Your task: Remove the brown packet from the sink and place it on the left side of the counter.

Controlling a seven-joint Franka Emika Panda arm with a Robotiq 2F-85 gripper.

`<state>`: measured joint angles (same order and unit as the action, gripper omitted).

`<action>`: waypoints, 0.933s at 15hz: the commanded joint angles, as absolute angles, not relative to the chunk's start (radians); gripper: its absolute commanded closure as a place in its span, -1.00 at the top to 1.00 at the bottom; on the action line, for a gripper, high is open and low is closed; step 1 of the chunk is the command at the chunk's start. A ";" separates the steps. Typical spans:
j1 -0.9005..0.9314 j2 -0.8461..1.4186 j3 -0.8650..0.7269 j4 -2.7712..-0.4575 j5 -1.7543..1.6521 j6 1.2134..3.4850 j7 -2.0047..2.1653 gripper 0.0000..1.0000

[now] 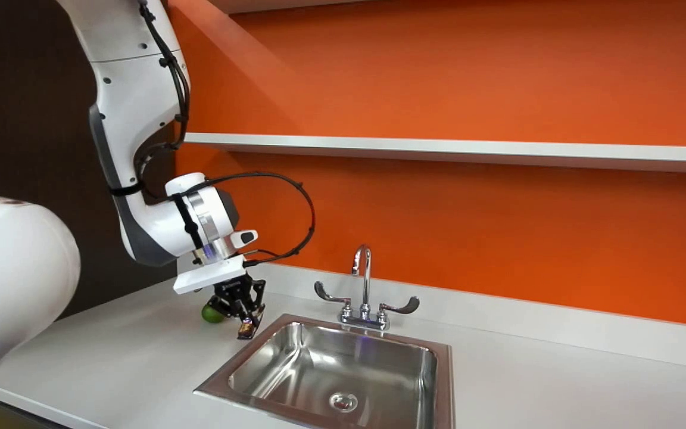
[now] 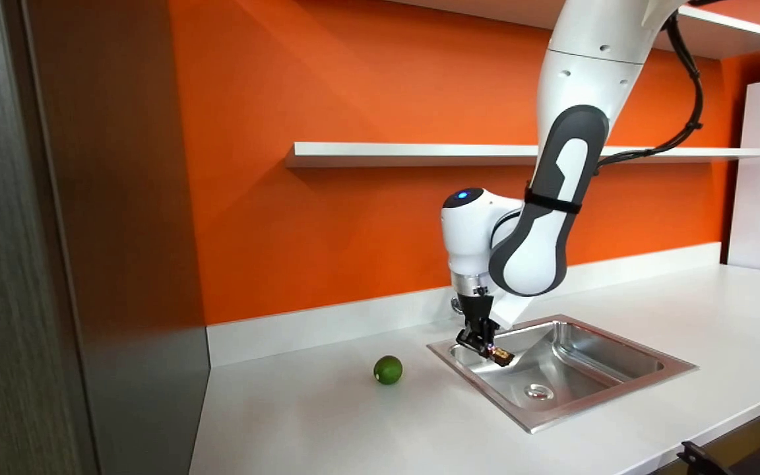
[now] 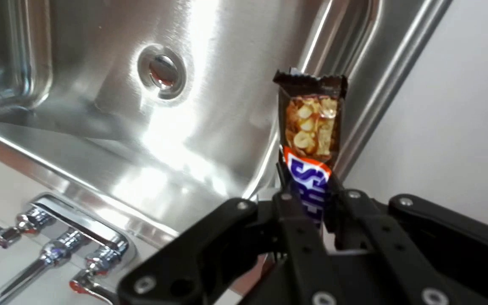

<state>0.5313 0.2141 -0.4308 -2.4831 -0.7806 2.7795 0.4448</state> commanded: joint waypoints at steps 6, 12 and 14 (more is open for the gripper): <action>0.515 0.328 -0.304 -2.454 -0.709 2.891 0.252 -0.91; 0.498 0.391 -0.250 -2.425 -0.645 2.898 0.161 -0.16; 0.502 0.385 -0.263 -2.427 -0.648 2.903 0.158 0.01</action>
<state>0.5322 0.3804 -0.2767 -2.4405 -0.6609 2.8899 0.2034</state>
